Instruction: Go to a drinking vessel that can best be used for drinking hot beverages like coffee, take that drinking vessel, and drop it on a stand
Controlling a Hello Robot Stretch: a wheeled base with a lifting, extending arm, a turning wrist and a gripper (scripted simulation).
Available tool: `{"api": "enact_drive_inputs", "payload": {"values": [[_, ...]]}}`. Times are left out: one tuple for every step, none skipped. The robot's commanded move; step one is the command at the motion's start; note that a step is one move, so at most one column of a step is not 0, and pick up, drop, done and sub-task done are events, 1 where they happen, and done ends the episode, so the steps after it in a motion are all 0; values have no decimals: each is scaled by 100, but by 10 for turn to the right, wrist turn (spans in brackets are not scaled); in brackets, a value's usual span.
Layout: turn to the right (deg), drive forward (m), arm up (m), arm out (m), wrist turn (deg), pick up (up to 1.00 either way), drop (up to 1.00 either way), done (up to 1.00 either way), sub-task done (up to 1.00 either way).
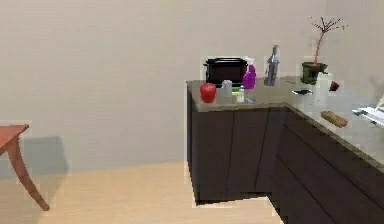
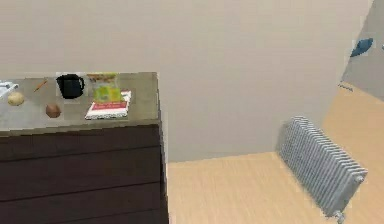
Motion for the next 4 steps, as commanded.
{"api": "enact_drive_inputs", "payload": {"values": [[150,0,0,0,0,0,0,0,0],[0,75,0,0,0,0,0,0,0],[0,0,50,0,0,0,0,0,0],[0,0,38,0,0,0,0,0,0]]}}
